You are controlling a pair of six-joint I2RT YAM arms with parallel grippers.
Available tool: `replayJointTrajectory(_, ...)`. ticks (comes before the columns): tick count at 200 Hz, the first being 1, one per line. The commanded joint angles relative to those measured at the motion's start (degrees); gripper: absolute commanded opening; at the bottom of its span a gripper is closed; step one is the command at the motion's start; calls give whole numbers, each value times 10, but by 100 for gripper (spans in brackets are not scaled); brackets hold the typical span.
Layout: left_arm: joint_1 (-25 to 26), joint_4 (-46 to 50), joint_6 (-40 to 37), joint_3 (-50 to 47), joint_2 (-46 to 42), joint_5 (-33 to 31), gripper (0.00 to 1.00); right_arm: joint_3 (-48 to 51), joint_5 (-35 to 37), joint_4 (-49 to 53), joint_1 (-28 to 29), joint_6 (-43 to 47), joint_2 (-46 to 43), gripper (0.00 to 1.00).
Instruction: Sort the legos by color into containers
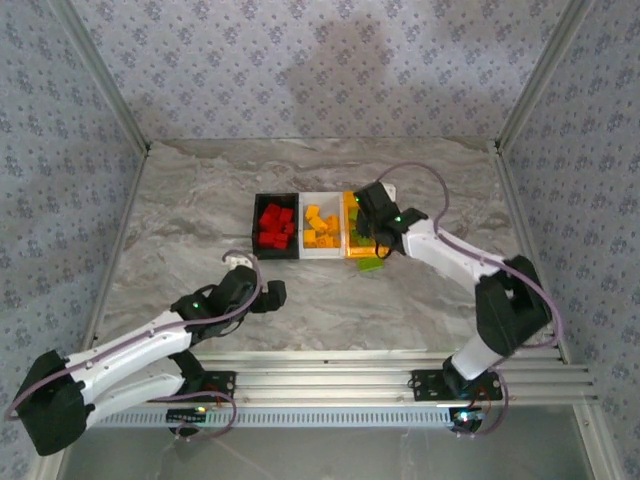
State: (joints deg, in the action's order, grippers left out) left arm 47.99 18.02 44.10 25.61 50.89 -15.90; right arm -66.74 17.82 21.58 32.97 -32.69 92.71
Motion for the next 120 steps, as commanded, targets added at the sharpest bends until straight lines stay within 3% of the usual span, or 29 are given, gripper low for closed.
replayJointTrajectory(1,-4,25,12,-7,-21,-8,100,-63,7,-5,-9,22,50,47)
replayJointTrajectory(17,-4,32,15,-11,-33,-13,99,-81,14,-3,-11,23,67,64)
replayJointTrajectory(27,-4,36,15,-12,-40,-14,100,-83,16,-7,-11,24,64,70)
replayJointTrajectory(66,-5,40,14,-16,-56,-21,100,-21,20,-41,10,38,-20,80)
replayJointTrajectory(120,-15,26,19,-22,-55,-24,100,184,16,-72,65,9,-164,89)
